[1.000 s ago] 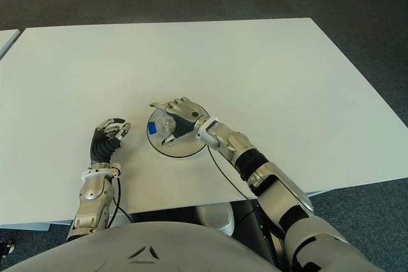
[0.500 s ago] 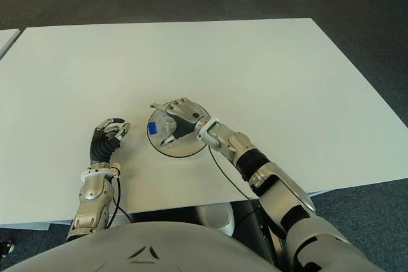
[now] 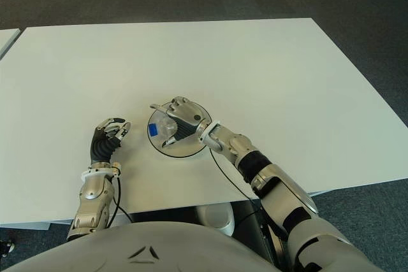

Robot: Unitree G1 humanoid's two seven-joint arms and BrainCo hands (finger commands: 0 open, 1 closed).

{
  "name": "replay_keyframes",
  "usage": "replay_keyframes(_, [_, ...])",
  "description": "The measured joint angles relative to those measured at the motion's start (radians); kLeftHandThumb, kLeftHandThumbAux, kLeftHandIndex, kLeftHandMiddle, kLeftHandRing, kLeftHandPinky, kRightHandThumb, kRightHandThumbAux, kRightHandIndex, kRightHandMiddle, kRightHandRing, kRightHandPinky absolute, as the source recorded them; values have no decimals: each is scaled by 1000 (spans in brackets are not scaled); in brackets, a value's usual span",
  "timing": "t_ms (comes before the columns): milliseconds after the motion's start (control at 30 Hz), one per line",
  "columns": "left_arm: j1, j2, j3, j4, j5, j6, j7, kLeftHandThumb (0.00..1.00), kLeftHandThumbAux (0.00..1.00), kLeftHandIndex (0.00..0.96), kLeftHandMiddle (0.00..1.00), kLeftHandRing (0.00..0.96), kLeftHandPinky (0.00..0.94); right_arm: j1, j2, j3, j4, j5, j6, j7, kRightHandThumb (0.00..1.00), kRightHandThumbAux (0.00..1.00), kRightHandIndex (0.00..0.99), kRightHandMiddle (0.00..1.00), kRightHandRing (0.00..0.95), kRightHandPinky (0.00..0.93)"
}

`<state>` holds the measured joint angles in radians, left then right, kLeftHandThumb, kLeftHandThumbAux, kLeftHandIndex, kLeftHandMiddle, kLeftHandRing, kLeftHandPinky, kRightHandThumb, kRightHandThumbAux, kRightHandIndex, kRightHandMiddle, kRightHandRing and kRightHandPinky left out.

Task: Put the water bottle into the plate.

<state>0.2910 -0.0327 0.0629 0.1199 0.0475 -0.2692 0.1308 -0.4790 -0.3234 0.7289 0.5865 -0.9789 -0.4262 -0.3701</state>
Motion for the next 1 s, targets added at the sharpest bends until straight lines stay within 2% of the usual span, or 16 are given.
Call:
replay_keyframes(367, [-5, 4, 1, 5, 2, -4, 0, 701, 720, 436, 847, 843, 801, 27, -14, -17, -44, -1, 17, -24, 0, 449, 0, 0, 0, 0])
replay_keyframes(1000, [-6, 5, 2, 5, -1, -2, 0, 702, 720, 437, 846, 841, 803, 61, -26, -41, -84, 2, 34, -22, 0, 421, 0, 0, 0, 0])
